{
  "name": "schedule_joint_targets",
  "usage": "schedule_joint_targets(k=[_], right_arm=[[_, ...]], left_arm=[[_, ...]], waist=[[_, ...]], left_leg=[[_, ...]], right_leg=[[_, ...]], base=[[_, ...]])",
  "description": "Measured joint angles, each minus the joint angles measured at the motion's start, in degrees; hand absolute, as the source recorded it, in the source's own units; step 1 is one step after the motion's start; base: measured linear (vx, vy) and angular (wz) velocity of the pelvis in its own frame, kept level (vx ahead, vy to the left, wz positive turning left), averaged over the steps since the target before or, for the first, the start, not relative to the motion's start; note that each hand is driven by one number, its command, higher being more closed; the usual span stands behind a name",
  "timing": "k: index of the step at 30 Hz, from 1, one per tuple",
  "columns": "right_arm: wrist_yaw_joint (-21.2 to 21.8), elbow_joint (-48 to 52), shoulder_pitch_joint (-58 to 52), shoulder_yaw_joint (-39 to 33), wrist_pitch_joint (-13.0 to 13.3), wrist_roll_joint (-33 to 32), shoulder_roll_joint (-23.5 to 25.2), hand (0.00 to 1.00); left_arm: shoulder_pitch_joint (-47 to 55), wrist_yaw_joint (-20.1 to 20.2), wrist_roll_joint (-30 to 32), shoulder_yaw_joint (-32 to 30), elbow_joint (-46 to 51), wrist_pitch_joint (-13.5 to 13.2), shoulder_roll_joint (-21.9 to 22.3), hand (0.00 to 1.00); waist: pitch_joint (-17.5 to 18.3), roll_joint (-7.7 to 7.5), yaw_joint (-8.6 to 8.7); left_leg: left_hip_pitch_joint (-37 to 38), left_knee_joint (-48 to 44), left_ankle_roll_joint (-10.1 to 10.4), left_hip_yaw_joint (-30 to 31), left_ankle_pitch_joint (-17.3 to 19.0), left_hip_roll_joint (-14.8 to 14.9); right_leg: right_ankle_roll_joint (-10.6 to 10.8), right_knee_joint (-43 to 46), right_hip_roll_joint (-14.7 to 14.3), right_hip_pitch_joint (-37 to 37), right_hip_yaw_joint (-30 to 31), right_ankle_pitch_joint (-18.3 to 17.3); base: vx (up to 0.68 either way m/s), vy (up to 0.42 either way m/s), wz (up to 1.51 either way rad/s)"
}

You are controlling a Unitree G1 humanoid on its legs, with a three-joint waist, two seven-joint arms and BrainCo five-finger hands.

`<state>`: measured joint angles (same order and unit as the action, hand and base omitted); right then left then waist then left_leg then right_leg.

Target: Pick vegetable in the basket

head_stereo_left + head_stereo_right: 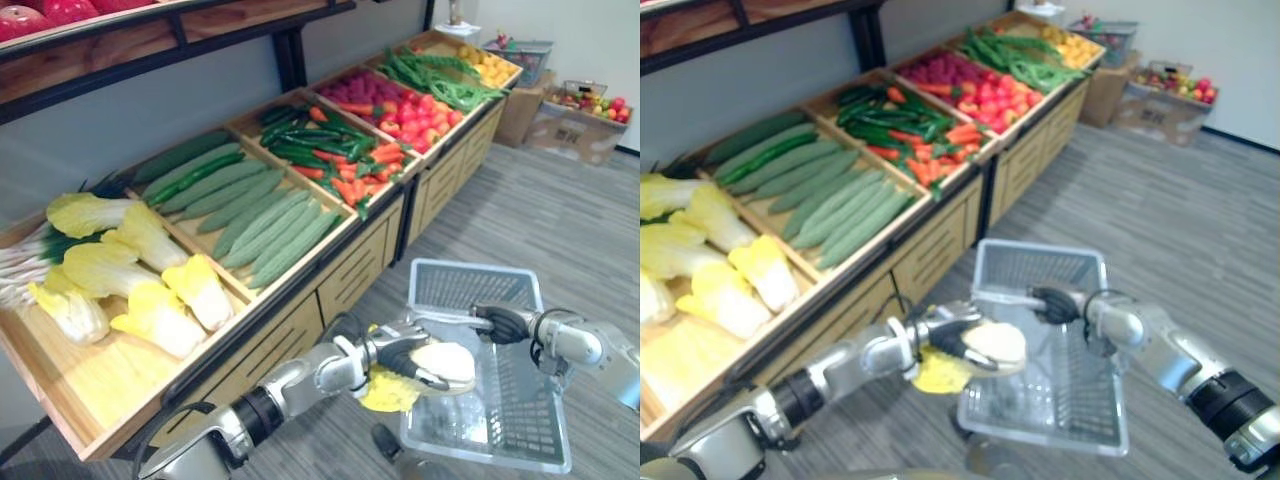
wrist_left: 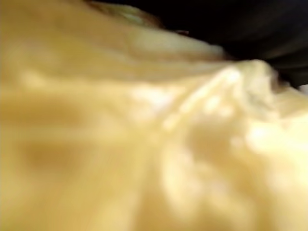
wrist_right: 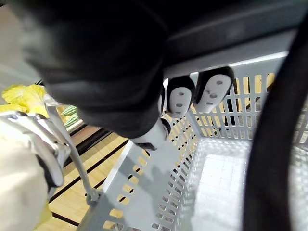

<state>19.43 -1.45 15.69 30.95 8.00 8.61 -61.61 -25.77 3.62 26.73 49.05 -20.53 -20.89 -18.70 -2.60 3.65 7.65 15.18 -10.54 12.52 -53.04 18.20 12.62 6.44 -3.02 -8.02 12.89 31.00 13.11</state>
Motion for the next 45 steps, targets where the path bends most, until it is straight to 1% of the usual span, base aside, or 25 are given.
schedule_joint_targets(k=[4,5,9,11,12,13,15,18,21,29,31,32,35,38,40,45], right_arm=[[0.0,1.0,2.1,0.8,-0.3,-0.2,-0.2,1.00],[0.1,1.3,2.8,1.1,-0.3,-0.7,-0.2,1.00],[0.4,4.5,3.6,1.1,-0.3,-2.6,-0.2,1.00],[0.5,6.8,3.8,1.1,0.1,-3.8,0.8,1.00],[0.6,8.7,4.7,1.2,0.9,-4.8,2.3,1.00],[0.6,9.0,4.8,1.2,1.1,-5.0,2.6,1.00],[0.6,10.4,5.7,2.0,2.9,-5.3,4.9,1.00],[0.9,10.5,6.3,5.2,3.1,-6.8,6.9,1.00],[1.0,9.5,6.3,5.8,2.2,-6.8,7.8,1.00],[1.2,9.5,6.2,5.6,2.2,-6.9,8.2,1.00],[1.2,9.5,5.8,5.5,2.2,-6.9,8.2,1.00],[1.2,9.5,5.5,5.5,2.2,-6.9,8.2,1.00],[1.2,9.5,4.6,5.3,2.2,-6.9,8.6,1.00],[1.4,9.5,3.8,4.8,2.2,-6.8,8.7,1.00],[2.0,9.5,3.2,4.1,2.2,-6.7,8.9,1.00],[2.3,9.5,0.9,1.8,2.2,-6.2,8.9,1.00]], left_arm=[[-0.1,0.0,2.1,0.0,-3.7,1.1,1.9,1.00],[-0.2,-0.2,3.2,-0.2,-5.2,1.6,2.5,1.00],[-0.2,-0.6,3.8,-0.3,-9.8,3.7,4.2,1.00],[-0.5,-1.0,3.9,-0.7,-10.1,3.9,5.7,1.00],[-1.7,-1.1,3.9,-0.8,-10.9,4.0,7.7,1.00],[-2.0,-1.1,3.9,-0.8,-11.0,4.0,8.2,1.00],[-3.4,-1.7,4.0,-1.0,-11.9,4.0,10.8,1.00],[-3.8,-2.8,5.7,-0.9,-11.8,4.0,12.5,1.00],[-3.9,-3.3,6.0,0.3,-12.0,4.0,13.1,1.00],[-4.7,-3.3,6.3,0.4,-13.0,4.4,13.6,1.00],[-5.0,-3.3,7.9,0.3,-13.0,4.8,13.6,1.00],[-5.1,-3.3,8.4,0.3,-13.3,4.8,13.6,0.00],[-5.2,-3.1,8.6,0.4,-14.4,4.8,13.6,0.00],[-5.6,-2.4,10.6,0.4,-14.4,4.8,13.5,0.00],[-5.7,-2.0,10.6,0.7,-14.4,4.8,13.4,0.00],[-6.6,-0.8,10.6,2.5,-14.3,4.6,13.2,0.00]], waist=[[-0.2,0.08,0.03],[-0.2,0.07,0.03],[-0.4,-0.07,0.06],[-0.7,-0.25,0.27],[-1.0,-0.40,0.43],[-1.0,-0.43,0.44],[-1.1,-0.48,0.32],[-1.1,-0.51,-0.16],[-1.2,-0.62,0.01],[-1.3,-0.79,0.11],[-1.3,-0.80,0.08],[-1.3,-0.80,0.06],[-1.3,-0.80,0.05],[-1.3,-0.82,0.13],[-1.3,-0.82,-0.20],[-1.3,-0.82,-0.14]], left_leg=[[0.0,0.0,0.0,-0.3,0.0,0.0],[0.0,0.0,0.0,-0.5,0.0,0.0],[-0.1,0.0,0.1,-1.2,0.0,-0.1],[0.0,0.0,0.1,-1.3,0.0,0.0],[0.0,0.0,0.1,-1.4,0.0,0.0],[-0.1,0.0,0.1,-1.4,0.0,0.0],[-0.1,0.1,0.1,-1.4,0.0,0.0],[-0.1,0.2,0.1,-1.3,0.0,0.0],[-0.1,0.2,0.1,-1.4,0.0,0.0],[-0.1,0.3,0.1,-1.3,0.0,0.0],[-0.2,0.3,0.0,-1.1,0.0,0.0],[-0.2,0.3,0.0,-1.1,0.0,0.0],[-0.4,0.3,0.0,-0.8,0.0,0.0],[-1.1,0.3,0.0,0.3,0.0,0.0],[-1.1,0.3,-0.1,0.6,0.0,0.0],[-1.6,0.3,-0.2,1.6,-0.1,0.0]], right_leg=[[0.0,0.1,-0.2,0.2,0.4,0.0],[0.0,0.1,-0.3,0.3,0.6,0.0],[0.1,0.3,-0.6,0.7,1.0,0.1],[0.1,0.3,-0.7,0.8,1.1,0.1],[0.1,0.3,-0.7,0.8,1.1,0.1],[0.1,0.3,-0.7,0.8,1.1,0.1],[0.1,0.3,-0.8,0.8,1.1,0.1],[0.1,0.3,-0.8,0.9,1.0,0.1],[0.2,0.4,-0.8,0.9,1.0,0.1],[0.2,0.6,-0.7,1.0,0.9,0.1],[0.2,0.6,-0.7,1.0,0.7,0.1],[0.2,0.6,-0.6,1.0,0.7,0.1],[0.2,0.6,-0.5,1.0,0.4,0.1],[0.2,0.6,0.1,1.1,-0.4,0.1],[0.2,0.6,0.2,1.1,-0.7,0.1],[0.2,0.5,0.7,1.1,-1.5,0.0]], base=[[0.01,-0.019,-0.05],[0.01,-0.015,-0.05],[0.02,-0.016,-0.09],[0.02,-0.007,-0.03],[0.00,0.000,0.00],[0.00,0.000,0.00],[0.00,0.000,0.00],[0.00,0.000,0.00],[0.00,0.000,0.00],[0.00,0.000,0.00],[0.00,-0.001,0.02],[0.00,0.000,0.04],[0.00,0.000,0.06],[0.00,-0.010,0.15],[0.01,-0.015,0.09],[0.01,-0.016,0.08]])
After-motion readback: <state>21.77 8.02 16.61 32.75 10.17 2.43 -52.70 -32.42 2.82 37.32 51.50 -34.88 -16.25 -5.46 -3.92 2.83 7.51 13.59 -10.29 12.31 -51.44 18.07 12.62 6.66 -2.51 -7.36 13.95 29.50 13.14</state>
